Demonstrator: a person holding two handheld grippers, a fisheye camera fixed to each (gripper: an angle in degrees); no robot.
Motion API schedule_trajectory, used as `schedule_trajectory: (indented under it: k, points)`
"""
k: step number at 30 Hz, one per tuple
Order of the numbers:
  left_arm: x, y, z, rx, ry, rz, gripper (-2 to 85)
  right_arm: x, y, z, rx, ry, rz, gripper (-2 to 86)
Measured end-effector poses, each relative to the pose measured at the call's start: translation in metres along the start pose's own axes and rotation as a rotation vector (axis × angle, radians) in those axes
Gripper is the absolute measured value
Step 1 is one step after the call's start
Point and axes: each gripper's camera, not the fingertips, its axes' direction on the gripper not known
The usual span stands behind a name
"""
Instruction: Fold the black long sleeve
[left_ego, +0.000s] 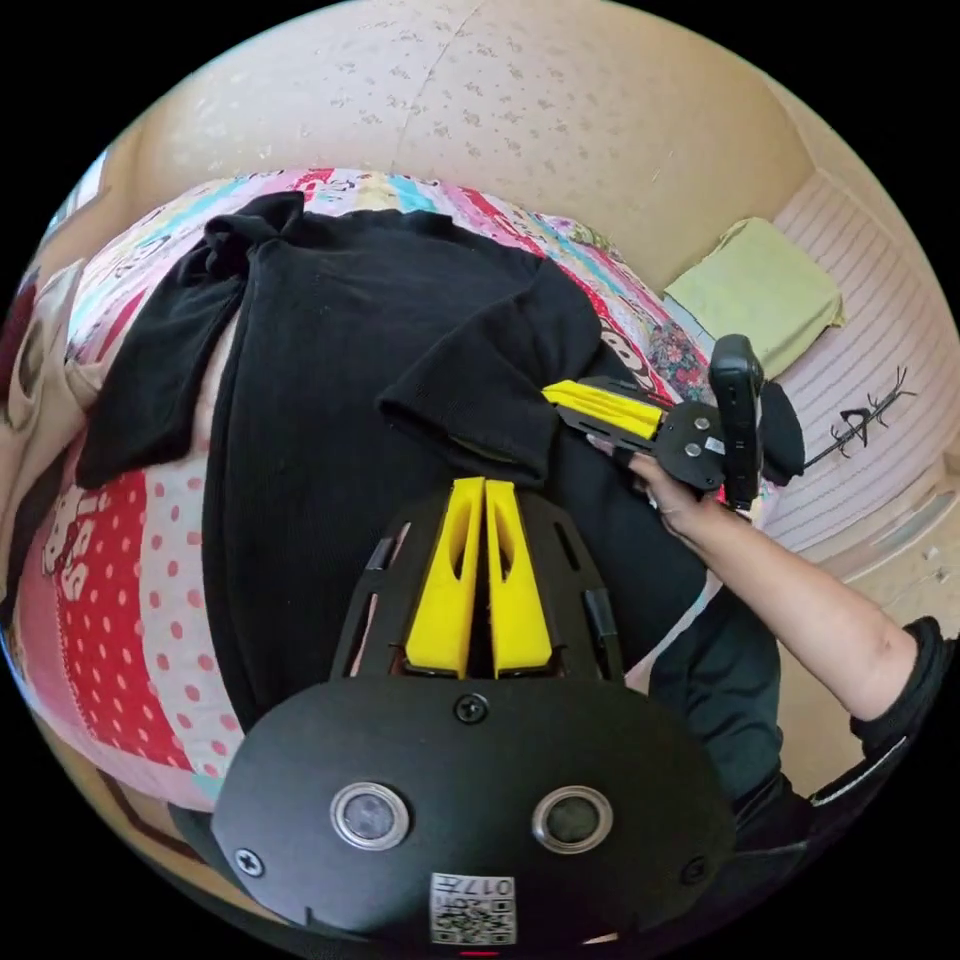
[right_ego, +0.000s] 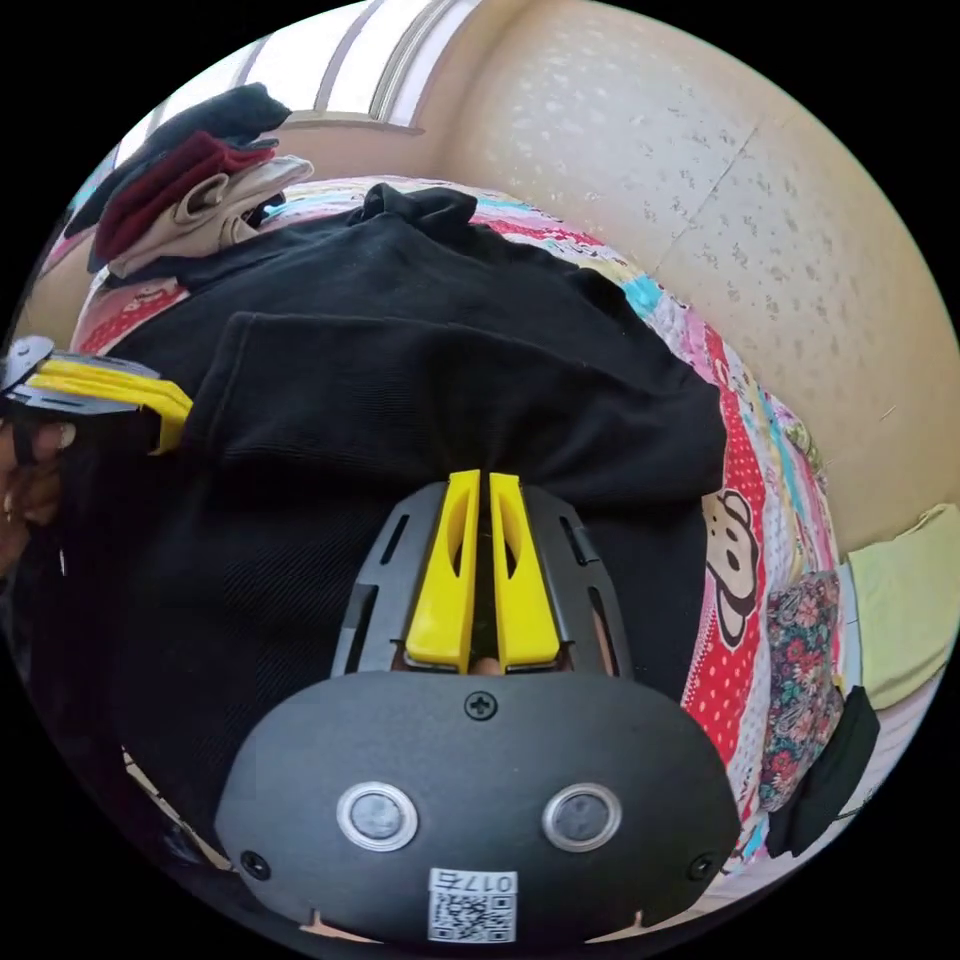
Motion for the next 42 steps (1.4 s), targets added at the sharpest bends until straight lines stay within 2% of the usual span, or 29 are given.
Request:
schedule_trajectory:
  k: [4, 6, 9, 12, 15, 23, 26, 28, 31, 34, 37, 42]
  points:
    - [-0.059, 0.039, -0.09, 0.38, -0.224, -0.232, 3.5, -0.003, -0.003, -0.009, -0.002, -0.03, -0.001, 2.9]
    - [-0.088, 0.046, -0.108, 0.441, -0.269, -0.338, 6.8, -0.017, -0.004, -0.012, -0.004, 0.03, -0.03, 2.9]
    - [-0.126, 0.038, -0.099, 0.356, -0.341, -0.366, 8.5, -0.032, -0.006, -0.016, -0.004, 0.095, -0.06, 2.8]
    - [-0.147, 0.023, -0.04, 0.081, -0.427, -0.281, 8.0, -0.03, -0.006, -0.022, -0.001, 0.068, -0.047, 2.8]
    - [-0.154, 0.018, -0.038, 0.056, -0.463, -0.287, 7.8, -0.025, -0.007, -0.028, 0.0, 0.022, -0.027, 2.8]
    - [-0.204, 0.031, -0.053, 0.09, -0.308, -0.343, 7.1, -0.038, -0.006, -0.039, 0.0, 0.063, -0.045, 2.8]
    - [-0.234, 0.04, -0.072, 0.14, -0.079, -0.362, 5.8, -0.037, -0.005, -0.042, 0.0, 0.048, -0.039, 2.8]
    - [-0.257, 0.049, -0.088, 0.25, 0.083, -0.435, 8.6, -0.037, -0.004, -0.044, 0.0, 0.042, -0.036, 2.8]
    - [-0.27, 0.048, -0.105, 0.332, 0.038, -0.466, 11.8, -0.039, -0.003, -0.046, 0.0, 0.047, -0.038, 2.8]
    - [-0.282, 0.038, -0.102, 0.339, 0.035, -0.476, 12.9, -0.04, -0.001, -0.047, 0.0, 0.05, -0.04, 2.8]
    - [-0.297, 0.029, -0.088, 0.319, 0.118, -0.539, 12.5, -0.04, 0.001, -0.048, 0.0, 0.045, -0.037, 2.8]
    - [-0.303, 0.02, -0.072, 0.25, 0.092, -0.62, 9.7, -0.041, 0.005, -0.049, 0.0, 0.047, -0.038, 2.8]
